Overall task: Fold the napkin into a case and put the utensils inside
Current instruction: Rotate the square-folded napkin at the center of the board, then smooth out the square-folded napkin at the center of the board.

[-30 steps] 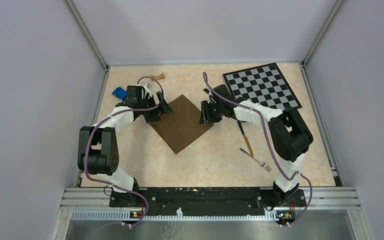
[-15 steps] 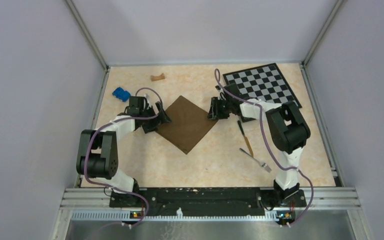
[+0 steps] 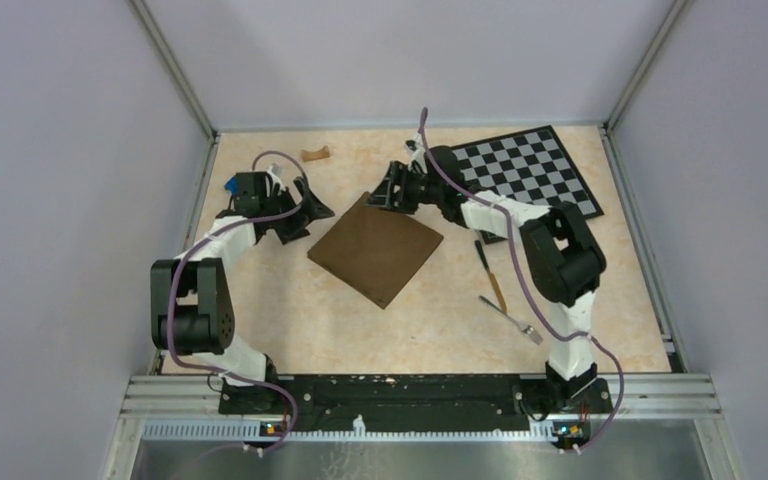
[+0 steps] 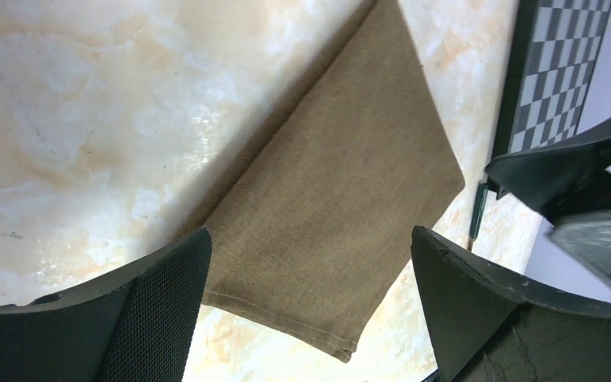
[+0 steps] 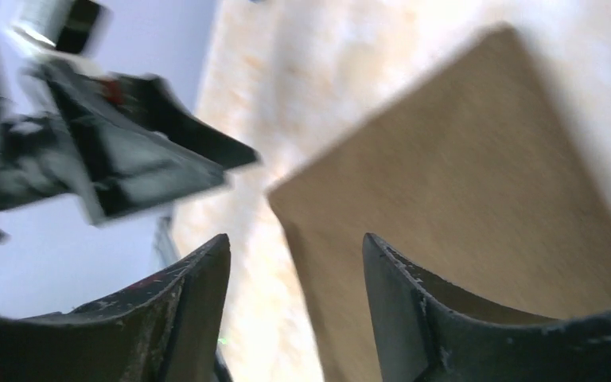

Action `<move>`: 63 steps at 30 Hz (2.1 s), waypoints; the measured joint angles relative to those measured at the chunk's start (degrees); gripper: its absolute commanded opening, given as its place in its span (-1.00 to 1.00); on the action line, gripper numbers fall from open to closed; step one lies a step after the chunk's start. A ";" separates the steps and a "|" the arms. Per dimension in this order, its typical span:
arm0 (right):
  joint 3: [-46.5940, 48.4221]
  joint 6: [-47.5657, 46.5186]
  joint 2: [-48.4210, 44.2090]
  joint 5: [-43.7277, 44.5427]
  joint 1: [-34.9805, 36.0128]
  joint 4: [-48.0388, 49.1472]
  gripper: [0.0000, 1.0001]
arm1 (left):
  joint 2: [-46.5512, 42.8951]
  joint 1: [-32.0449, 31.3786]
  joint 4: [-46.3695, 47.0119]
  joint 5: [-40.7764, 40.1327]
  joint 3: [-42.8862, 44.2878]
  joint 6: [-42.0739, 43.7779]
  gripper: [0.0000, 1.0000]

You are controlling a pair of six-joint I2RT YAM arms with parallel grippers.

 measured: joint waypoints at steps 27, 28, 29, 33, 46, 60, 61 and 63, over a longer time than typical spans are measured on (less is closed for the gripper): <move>15.61 20.50 25.20 -4.42 3.72 19.19 0.32 | -2.86 -2.47 4.44 2.08 -5.27 -0.09 0.97; 15.61 20.76 25.20 -4.42 3.74 19.30 0.32 | -1.70 -2.60 4.79 2.29 -5.51 -0.11 0.98; 15.67 20.92 25.20 -4.39 3.78 19.34 0.32 | -0.61 -2.62 5.05 2.27 -5.68 -0.11 0.97; 17.14 21.62 25.57 -4.39 4.07 19.58 0.31 | 2.54 -2.49 5.33 0.33 -7.06 -0.24 0.97; 29.33 18.27 33.88 -3.43 3.96 14.29 0.30 | 2.71 -2.27 8.02 -3.10 -9.90 -2.60 0.97; 50.73 10.38 42.93 -4.24 -1.38 -0.52 0.30 | 1.31 -2.14 11.08 -3.32 -12.37 -3.21 0.97; 54.05 9.46 44.24 -4.00 -2.03 -2.95 0.30 | 1.29 -2.14 11.04 -3.32 -12.37 -3.13 0.97; 59.30 7.50 45.99 -3.91 -3.30 -7.87 0.31 | 1.05 -2.36 10.38 -3.50 -12.13 -2.49 0.97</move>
